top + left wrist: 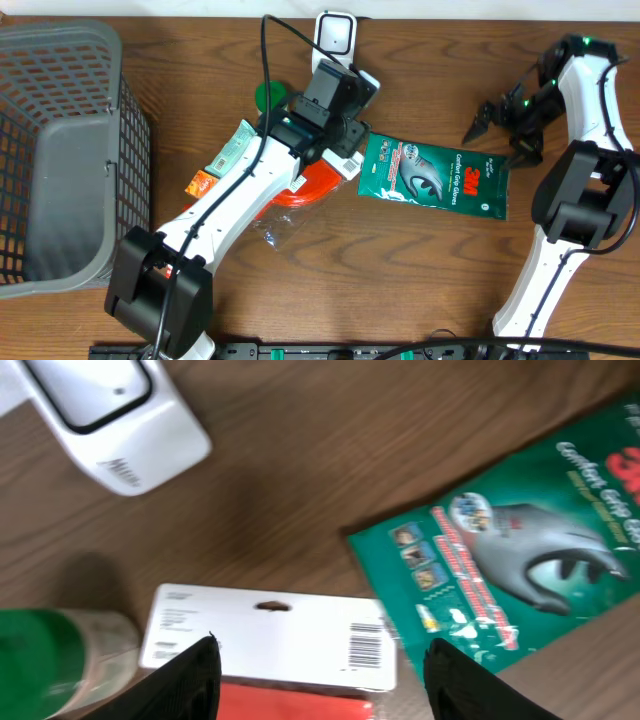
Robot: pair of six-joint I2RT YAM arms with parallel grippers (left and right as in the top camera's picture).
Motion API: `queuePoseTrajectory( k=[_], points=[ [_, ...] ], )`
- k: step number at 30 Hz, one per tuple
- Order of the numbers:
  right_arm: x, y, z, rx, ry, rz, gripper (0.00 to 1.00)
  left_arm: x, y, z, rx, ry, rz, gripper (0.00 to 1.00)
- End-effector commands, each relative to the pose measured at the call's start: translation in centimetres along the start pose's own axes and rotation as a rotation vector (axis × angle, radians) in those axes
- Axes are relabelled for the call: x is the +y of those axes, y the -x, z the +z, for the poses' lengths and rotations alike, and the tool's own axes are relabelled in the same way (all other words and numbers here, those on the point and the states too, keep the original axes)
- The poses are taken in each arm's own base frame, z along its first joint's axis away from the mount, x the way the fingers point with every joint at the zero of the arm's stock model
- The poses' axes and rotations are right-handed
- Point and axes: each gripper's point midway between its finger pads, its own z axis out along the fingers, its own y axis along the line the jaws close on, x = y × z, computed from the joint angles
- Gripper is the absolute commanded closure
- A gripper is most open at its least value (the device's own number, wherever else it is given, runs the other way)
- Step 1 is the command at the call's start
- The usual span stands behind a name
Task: Scan the item barcode
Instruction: 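Move the right gripper down onto the gloves bag and grasp it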
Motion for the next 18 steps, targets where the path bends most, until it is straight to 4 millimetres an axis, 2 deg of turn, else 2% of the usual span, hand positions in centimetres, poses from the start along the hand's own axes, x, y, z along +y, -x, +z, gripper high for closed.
queuePoseTrajectory(
  k=[1,5,7,10,12,13,18],
  points=[
    [-1.6,-0.5,1.0,0.033,0.006,0.02,0.04,-0.4,0.1,-0.5,-0.004,-0.017,-0.031,0.34],
    [-2.5,-0.8,2.4,0.062,0.008,0.029,0.07,-0.5,-0.5,-0.3,0.021,-0.022,-0.068,0.32],
    [-2.1,-1.1,2.8,0.078,0.028,0.03,0.13,-0.7,-1.6,0.2,0.061,-0.027,-0.081,0.56],
    [-0.8,-1.4,3.0,0.089,0.083,-0.008,0.59,-0.8,-3.2,1.3,0.119,-0.033,-0.112,0.88],
    [0.1,-1.7,3.0,0.1,0.119,-0.017,0.9,-0.8,-4.0,2.1,0.146,-0.034,-0.133,0.93],
    [0.4,-1.8,3.0,0.106,0.128,-0.018,0.97,-0.8,-4.3,2.3,0.154,-0.033,-0.138,0.92],
    [2.0,-2.8,3.6,0.141,0.129,-0.045,0.99,0.6,-4.9,2.8,0.172,0.039,-0.14,0.92]
  ],
)
